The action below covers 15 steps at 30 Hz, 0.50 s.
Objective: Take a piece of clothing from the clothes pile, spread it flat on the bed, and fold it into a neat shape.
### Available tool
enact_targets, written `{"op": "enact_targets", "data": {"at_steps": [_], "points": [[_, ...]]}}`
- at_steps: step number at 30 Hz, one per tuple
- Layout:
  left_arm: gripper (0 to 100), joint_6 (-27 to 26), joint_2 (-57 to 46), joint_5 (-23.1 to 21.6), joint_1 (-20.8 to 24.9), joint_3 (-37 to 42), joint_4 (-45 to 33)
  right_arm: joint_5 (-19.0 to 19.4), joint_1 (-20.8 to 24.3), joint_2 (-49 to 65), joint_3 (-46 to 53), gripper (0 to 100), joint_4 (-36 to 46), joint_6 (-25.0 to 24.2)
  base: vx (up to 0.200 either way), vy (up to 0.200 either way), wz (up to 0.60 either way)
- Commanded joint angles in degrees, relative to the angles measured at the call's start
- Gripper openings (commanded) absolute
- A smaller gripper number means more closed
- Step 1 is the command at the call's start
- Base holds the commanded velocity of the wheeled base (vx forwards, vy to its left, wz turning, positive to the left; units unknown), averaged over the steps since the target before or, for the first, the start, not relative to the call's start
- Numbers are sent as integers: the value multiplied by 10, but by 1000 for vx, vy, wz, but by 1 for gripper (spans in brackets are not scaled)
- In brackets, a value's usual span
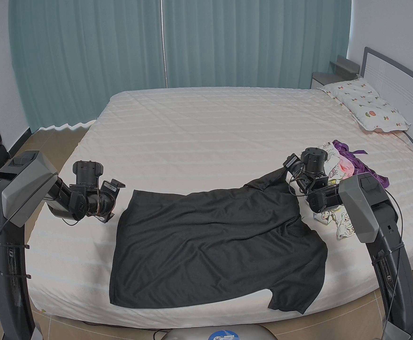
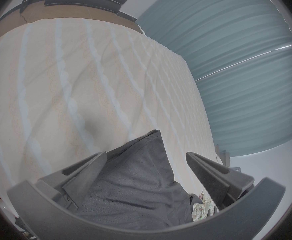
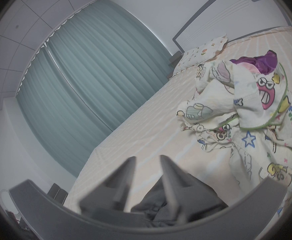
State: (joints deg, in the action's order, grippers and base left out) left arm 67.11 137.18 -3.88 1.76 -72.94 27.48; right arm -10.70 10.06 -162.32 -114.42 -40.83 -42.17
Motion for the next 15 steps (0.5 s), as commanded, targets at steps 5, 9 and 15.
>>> {"op": "enact_targets", "data": {"at_steps": [5, 9, 15], "points": [[100, 0, -3, -1, 0, 6, 1, 1, 7, 31, 59, 100, -8, 1, 0, 0, 0], [100, -5, -2, -4, 0, -12, 1, 21, 10, 104, 207, 100, -42, 17, 0, 0, 0], [100, -67, 3, 4, 1, -85, -30, 72, -4, 142, 369, 100, -131, 75, 0, 0, 0]]}}
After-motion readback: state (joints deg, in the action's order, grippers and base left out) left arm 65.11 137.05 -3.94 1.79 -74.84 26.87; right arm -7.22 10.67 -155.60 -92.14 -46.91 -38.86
